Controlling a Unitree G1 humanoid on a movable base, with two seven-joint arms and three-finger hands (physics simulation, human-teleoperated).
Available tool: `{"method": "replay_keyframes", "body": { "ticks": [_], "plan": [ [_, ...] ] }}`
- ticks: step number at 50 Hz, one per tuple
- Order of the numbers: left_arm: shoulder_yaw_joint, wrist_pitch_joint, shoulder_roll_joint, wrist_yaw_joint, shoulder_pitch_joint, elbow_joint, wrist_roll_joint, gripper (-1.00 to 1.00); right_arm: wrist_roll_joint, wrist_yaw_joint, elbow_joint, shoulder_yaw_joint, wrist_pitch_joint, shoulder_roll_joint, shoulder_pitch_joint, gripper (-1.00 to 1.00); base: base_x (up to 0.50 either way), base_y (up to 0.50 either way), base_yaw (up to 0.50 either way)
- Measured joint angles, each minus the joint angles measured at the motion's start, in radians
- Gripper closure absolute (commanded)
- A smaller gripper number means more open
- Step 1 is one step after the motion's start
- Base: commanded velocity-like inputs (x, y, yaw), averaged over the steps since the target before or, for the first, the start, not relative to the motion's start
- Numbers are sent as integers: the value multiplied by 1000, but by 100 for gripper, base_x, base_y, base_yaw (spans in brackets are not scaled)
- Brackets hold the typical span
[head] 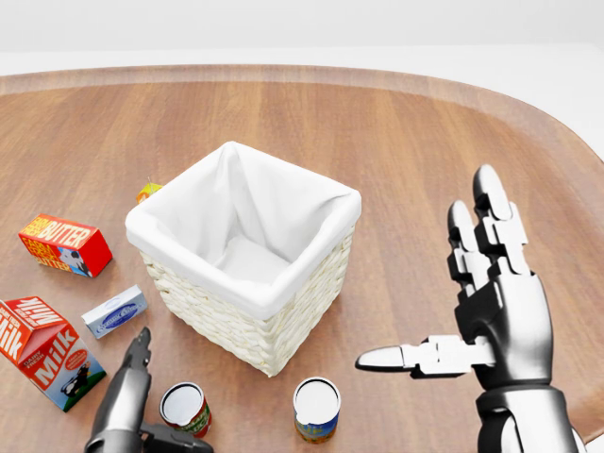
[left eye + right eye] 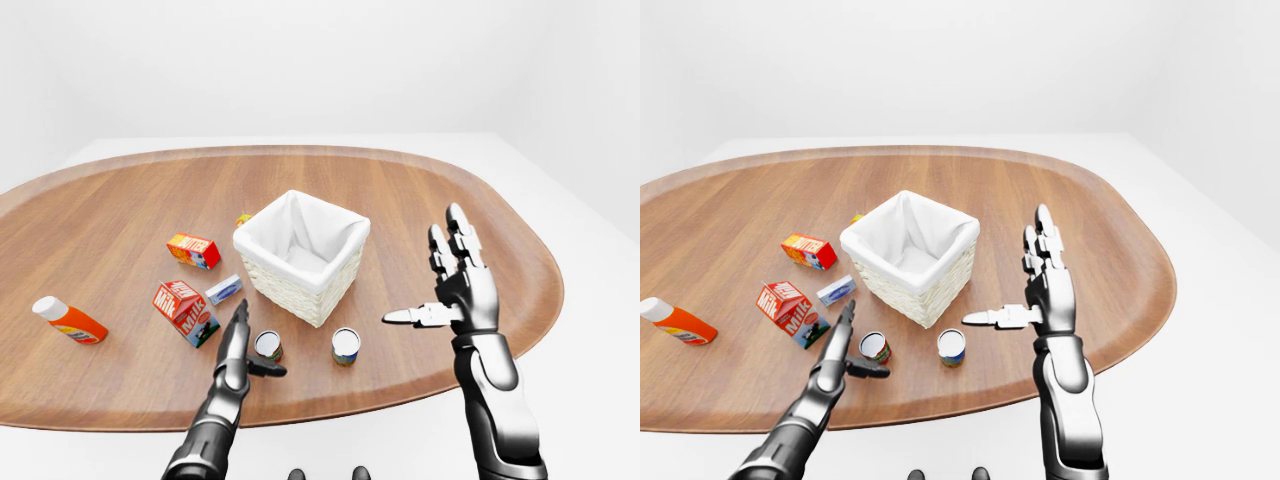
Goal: Pick up the tomato sauce, and put it in the basket.
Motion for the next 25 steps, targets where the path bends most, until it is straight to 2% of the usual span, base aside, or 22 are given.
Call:
{"method": "replay_keyframes", "body": {
  "ticks": [25],
  "plan": [
    [-4,0,-4,4,-34,22,2,-97,5,0,0,-6,0,-2,-7,-100,0,0,0]
  ]
}}
